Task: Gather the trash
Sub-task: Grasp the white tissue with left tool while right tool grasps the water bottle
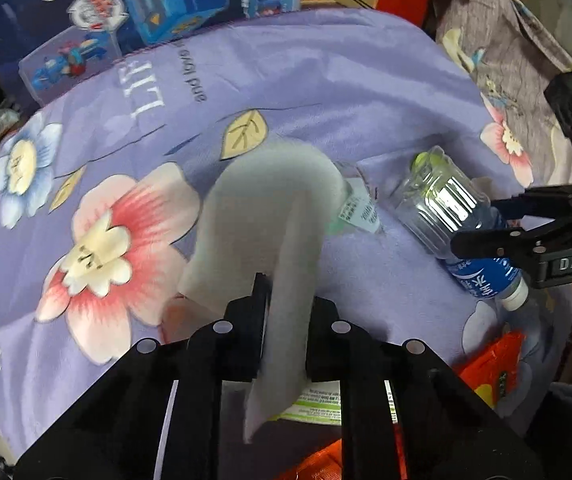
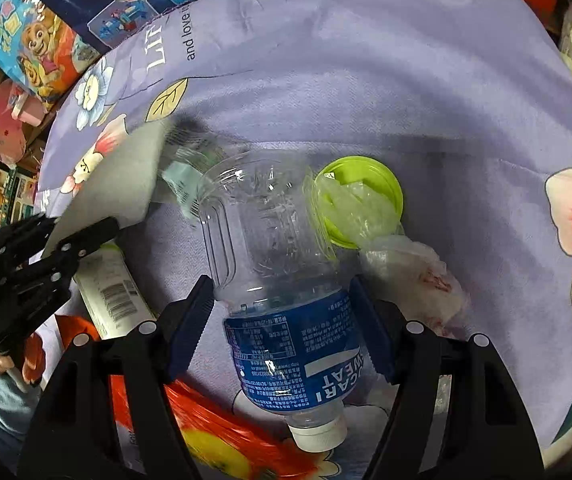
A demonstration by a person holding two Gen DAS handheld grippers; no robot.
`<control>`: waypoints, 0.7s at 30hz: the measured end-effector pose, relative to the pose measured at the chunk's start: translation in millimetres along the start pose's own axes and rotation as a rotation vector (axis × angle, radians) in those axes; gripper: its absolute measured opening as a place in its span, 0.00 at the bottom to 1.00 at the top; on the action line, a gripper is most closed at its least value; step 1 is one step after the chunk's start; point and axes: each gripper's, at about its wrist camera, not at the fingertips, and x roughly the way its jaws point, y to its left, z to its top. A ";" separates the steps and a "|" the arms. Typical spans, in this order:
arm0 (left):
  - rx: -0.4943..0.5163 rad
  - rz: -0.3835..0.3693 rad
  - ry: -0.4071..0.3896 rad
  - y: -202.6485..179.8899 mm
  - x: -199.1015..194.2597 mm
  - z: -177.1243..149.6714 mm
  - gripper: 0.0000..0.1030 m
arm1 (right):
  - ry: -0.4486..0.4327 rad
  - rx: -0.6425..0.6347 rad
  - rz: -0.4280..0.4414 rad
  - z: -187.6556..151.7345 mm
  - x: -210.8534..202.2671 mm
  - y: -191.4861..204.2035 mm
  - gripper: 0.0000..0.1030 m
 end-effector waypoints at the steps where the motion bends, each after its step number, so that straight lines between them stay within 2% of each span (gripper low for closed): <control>1: -0.006 0.003 -0.009 0.0 -4.9 -1.4 0.10 | -0.005 0.000 -0.003 -1.1 -0.9 0.7 0.64; 8: -0.076 -0.011 -0.093 -9.7 -47.2 -6.6 0.06 | -0.062 0.033 0.047 -11.9 -25.2 -2.1 0.63; 15: -0.041 -0.059 -0.156 -51.5 -76.4 -1.2 0.06 | -0.151 0.087 0.080 -27.8 -66.2 -20.8 0.63; 21: 0.013 -0.100 -0.160 -97.8 -80.7 1.3 0.06 | -0.226 0.129 0.095 -46.4 -101.6 -42.9 0.62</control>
